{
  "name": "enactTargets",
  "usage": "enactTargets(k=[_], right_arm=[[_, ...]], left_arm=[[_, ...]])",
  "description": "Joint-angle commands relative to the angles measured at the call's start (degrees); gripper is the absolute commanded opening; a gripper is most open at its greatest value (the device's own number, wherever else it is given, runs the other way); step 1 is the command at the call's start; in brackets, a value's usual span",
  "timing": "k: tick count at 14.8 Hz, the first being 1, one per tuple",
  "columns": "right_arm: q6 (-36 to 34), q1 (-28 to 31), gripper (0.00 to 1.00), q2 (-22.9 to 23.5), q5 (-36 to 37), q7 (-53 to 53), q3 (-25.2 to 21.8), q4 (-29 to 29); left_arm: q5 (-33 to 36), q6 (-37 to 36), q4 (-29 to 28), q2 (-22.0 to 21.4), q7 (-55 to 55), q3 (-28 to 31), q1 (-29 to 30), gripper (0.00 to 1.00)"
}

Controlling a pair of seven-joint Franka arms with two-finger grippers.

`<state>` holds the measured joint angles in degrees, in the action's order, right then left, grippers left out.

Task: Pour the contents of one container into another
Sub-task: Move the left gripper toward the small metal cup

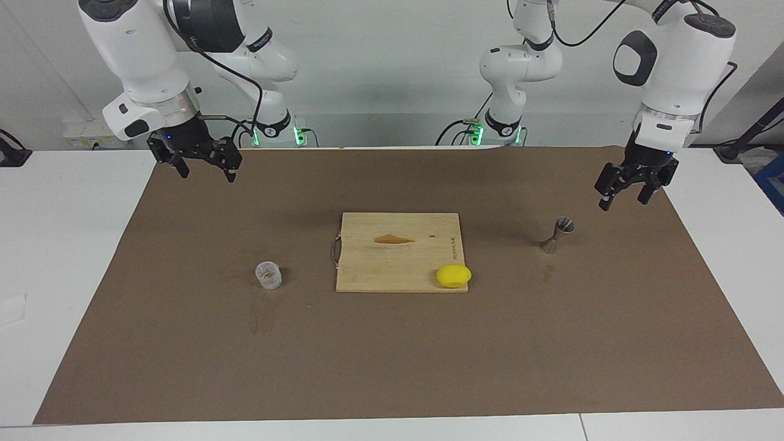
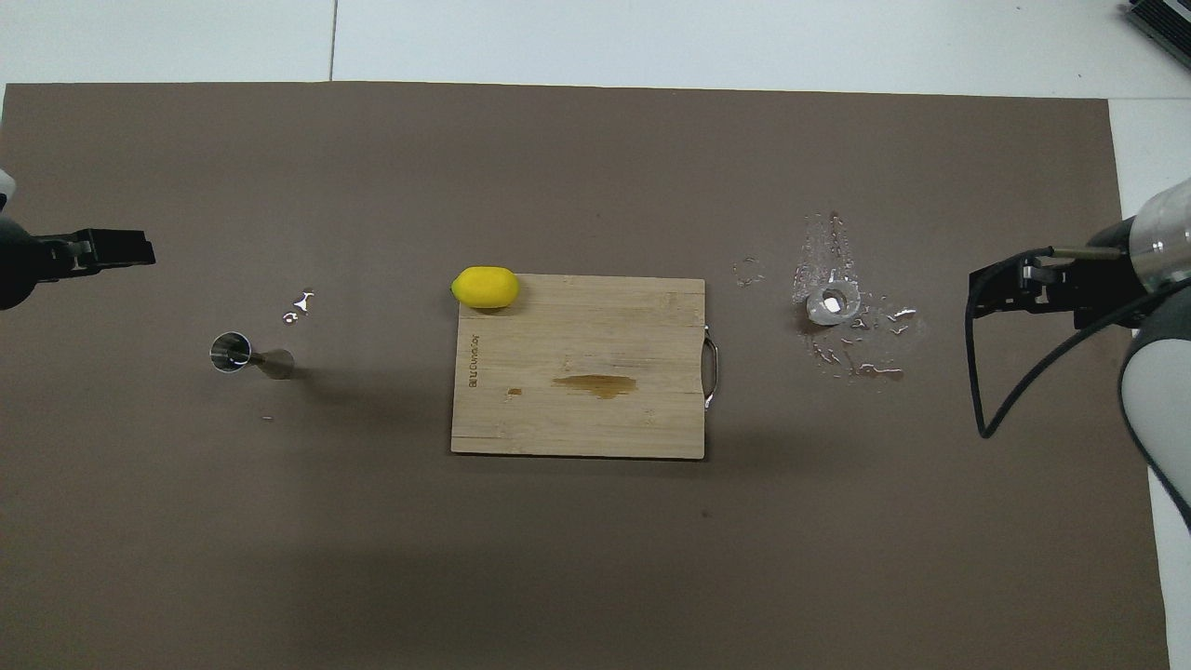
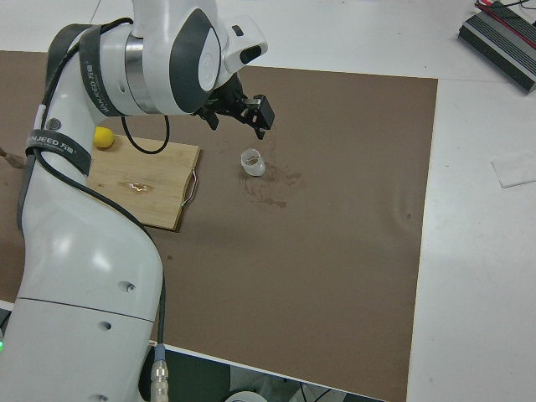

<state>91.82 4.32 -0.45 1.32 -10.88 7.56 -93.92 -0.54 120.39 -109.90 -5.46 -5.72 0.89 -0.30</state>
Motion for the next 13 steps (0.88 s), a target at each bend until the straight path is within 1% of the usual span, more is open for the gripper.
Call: enactTargets(k=[1, 4, 6, 8, 11, 12, 13], right_arm=[[-0.2, 0.6, 1.00, -0.3, 0.3, 0.4, 0.3, -0.4], [-0.2, 0.6, 1.00, -0.3, 0.4, 0.4, 0.3, -0.4], [-0.2, 0.6, 1.00, -0.3, 0.4, 0.4, 0.3, -0.4], [-0.2, 0.6, 1.00, -0.3, 0.4, 0.4, 0.3, -0.4], [-0.2, 0.6, 1.00, -0.3, 0.4, 0.4, 0.3, -0.4], [-0.2, 0.5, 1.00, -0.3, 0.4, 0.4, 0.3, -0.4], [-0.2, 0.5, 1.00, -0.3, 0.4, 0.4, 0.3, -0.4]], left_arm=[[0.6, 0.6, -1.8, -1.7, -0.3, -0.2, 0.2, 1.00], [0.6, -0.2, -2.2, -1.8, -0.3, -0.3, -0.5, 1.00], [0.6, -3.3, -2.2, -2.0, -0.5, -0.3, -0.6, 1.00], [0.6, -4.2, -2.4, -2.4, -0.6, -0.5, -1.0, 1.00], [0.6, -6.7, -2.3, -2.5, -0.9, -0.6, -4.9, 1.00], [0.6, -9.1, -2.1, -2.7, -0.8, -0.7, -5.1, 1.00], [0.6, -9.6, -2.1, -2.7, -0.4, -1.0, -5.2, 1.00]])
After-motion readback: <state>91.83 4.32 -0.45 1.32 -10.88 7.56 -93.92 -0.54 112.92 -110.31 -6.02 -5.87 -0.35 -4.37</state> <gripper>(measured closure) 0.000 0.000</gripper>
